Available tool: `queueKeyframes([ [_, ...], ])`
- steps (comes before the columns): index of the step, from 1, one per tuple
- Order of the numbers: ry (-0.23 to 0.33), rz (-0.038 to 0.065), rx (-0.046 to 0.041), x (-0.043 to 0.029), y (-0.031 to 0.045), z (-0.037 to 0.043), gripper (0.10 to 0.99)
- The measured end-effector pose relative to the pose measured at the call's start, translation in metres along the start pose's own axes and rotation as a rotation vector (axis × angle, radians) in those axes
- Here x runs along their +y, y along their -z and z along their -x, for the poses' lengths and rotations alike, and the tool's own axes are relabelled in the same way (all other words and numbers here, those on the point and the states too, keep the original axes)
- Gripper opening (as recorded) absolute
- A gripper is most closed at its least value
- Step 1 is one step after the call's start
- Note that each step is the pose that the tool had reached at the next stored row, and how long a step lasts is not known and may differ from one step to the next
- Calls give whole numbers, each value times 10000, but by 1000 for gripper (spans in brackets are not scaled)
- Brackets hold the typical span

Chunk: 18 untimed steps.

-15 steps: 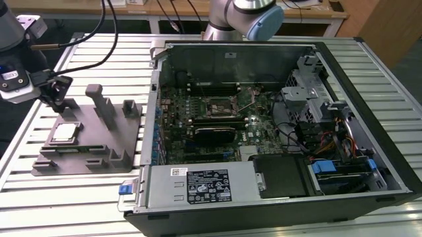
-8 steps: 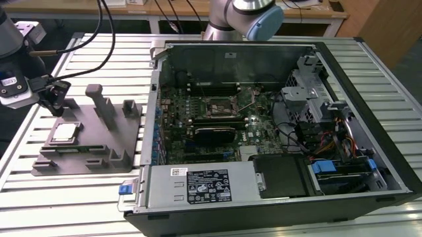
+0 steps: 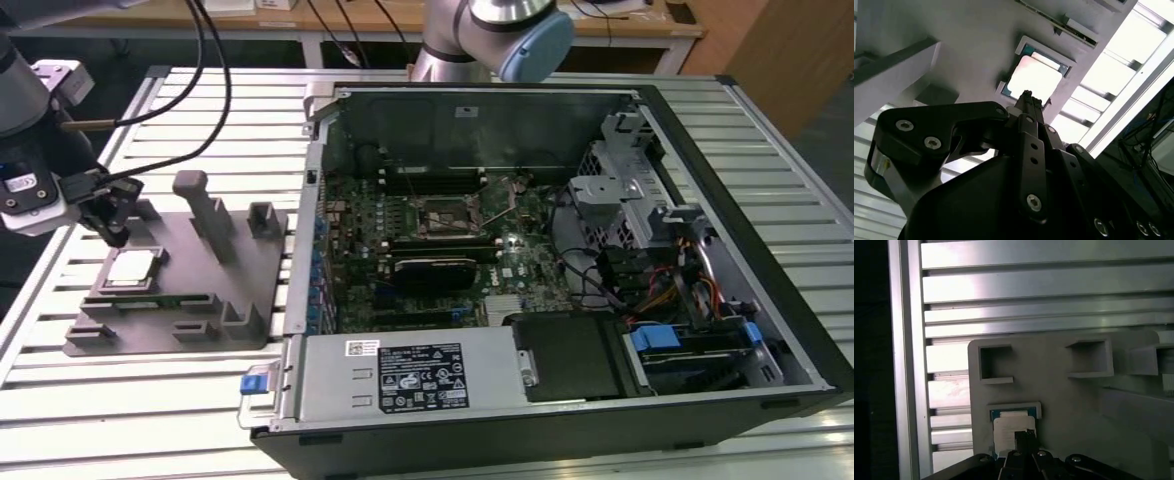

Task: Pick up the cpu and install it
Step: 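Pick up the cpu and move it towards the insertion slot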

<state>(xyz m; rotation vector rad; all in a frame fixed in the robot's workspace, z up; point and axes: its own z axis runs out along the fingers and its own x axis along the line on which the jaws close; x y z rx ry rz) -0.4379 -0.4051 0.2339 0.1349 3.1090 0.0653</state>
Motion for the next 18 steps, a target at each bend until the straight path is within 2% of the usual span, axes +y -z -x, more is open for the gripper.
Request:
queueKeyframes([
  [5, 1, 2, -3, -63, -90, 0, 106],
  [18, 0, -1, 1, -77, -310, -29, 106],
])
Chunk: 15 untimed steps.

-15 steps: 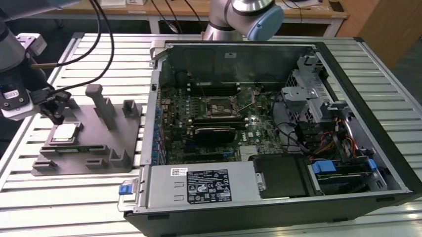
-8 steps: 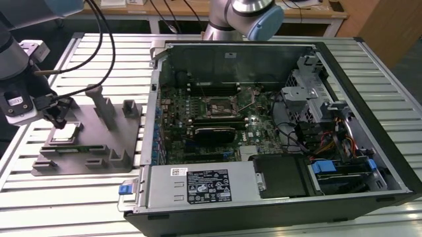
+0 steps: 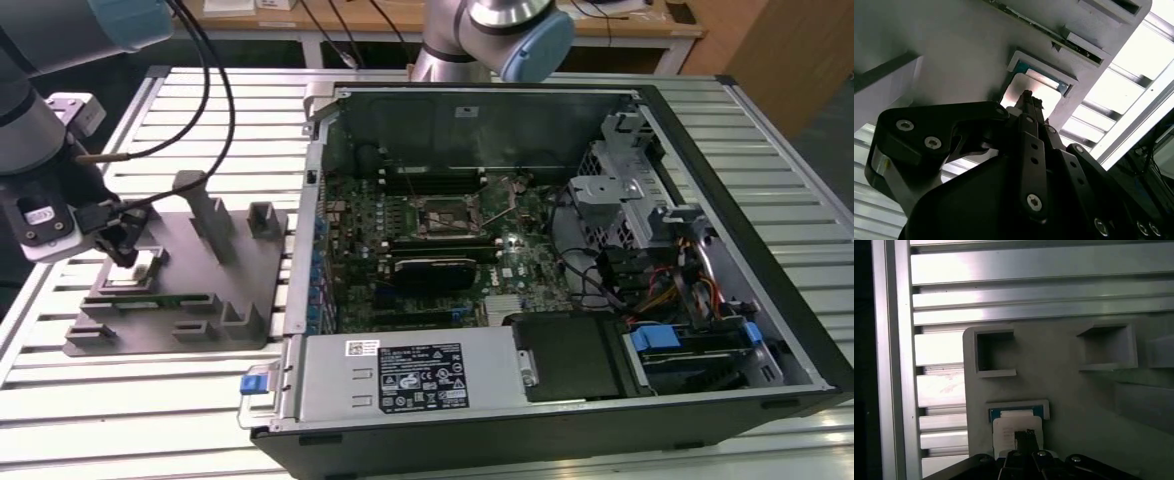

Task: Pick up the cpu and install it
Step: 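Pick up the cpu and move it towards the insertion slot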

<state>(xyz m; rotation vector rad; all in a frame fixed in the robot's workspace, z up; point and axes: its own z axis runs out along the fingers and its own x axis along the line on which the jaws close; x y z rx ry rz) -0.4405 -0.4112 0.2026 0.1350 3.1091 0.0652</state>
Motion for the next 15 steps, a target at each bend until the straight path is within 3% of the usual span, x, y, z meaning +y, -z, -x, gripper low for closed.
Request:
queueKeyframes([
  [8, 0, 0, -1, -3, -63, -17, 106],
  [15, 1, 0, 0, -3, -66, -17, 114],
])
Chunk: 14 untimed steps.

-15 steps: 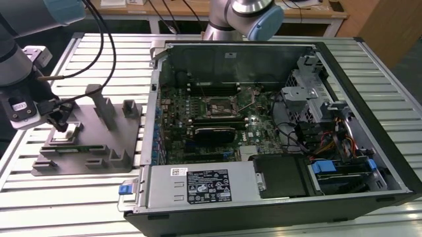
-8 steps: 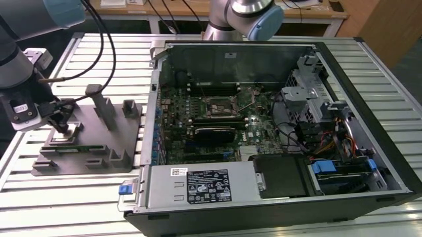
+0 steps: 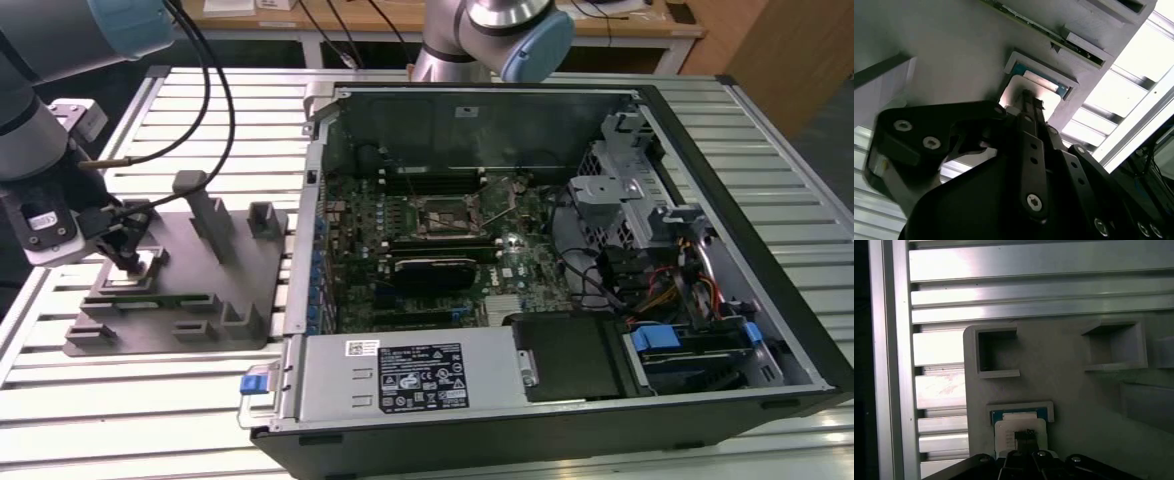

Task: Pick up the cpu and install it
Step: 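Pick up the cpu and move it towards the insertion slot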

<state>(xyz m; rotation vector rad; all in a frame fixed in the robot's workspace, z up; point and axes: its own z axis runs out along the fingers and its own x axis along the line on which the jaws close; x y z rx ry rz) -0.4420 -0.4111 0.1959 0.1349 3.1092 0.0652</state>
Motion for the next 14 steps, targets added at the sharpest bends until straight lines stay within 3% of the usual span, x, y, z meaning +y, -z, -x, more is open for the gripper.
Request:
queueKeyframes([
  [1, 0, 1, 0, 0, -1, 0, 114],
  [3, 0, 0, 0, 0, -1, 0, 231],
  [4, 0, 1, -1, 0, -2, 0, 231],
  [6, 0, 0, 0, 0, -2, 0, 353],
  [7, 0, 1, -1, 0, -2, 0, 353],
  [9, 0, 1, -1, 0, -3, 0, 467],
  [10, 0, 1, -1, 0, -3, 0, 467],
  [12, 0, 0, -1, 0, -4, 0, 584],
  [13, 0, 1, -1, 0, -5, 0, 584],
  [14, 0, 1, -1, 0, -5, 0, 647],
])
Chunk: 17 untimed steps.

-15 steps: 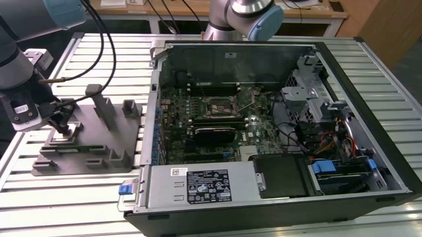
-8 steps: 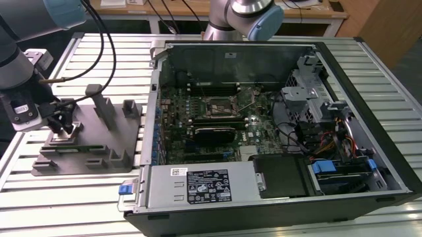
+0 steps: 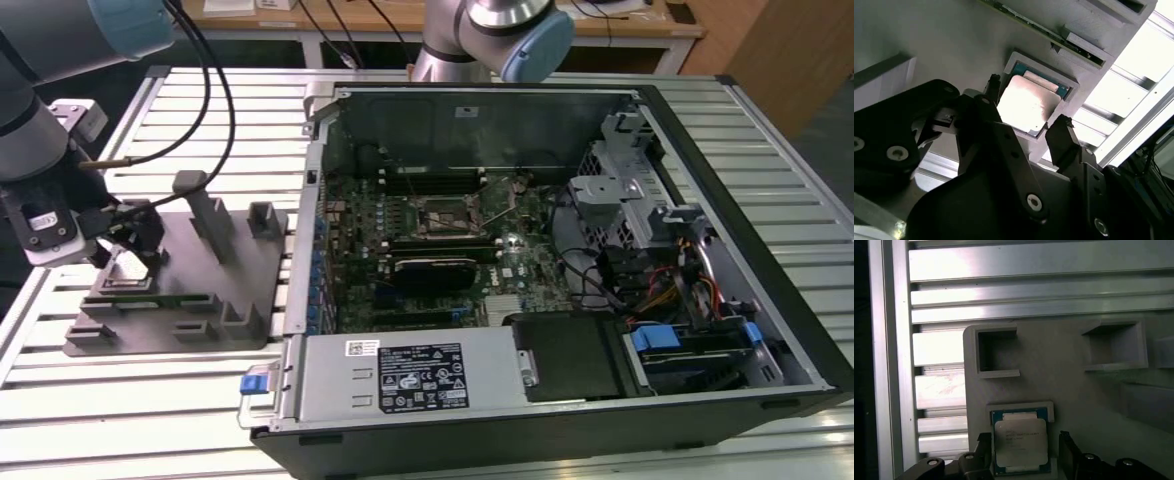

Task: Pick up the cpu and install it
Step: 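Pick up the cpu and move it towards the insertion slot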

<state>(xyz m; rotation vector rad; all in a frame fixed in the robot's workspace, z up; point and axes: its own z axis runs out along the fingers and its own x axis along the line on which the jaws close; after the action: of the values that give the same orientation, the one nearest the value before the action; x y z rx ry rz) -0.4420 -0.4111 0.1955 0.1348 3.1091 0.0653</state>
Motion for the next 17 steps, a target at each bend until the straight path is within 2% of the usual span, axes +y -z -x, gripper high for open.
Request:
queueKeyframes([
  [6, 109, 2, 5, -2, -27, -3, 647],
  [17, 121, 2, 24, -6, -128, -13, 647],
])
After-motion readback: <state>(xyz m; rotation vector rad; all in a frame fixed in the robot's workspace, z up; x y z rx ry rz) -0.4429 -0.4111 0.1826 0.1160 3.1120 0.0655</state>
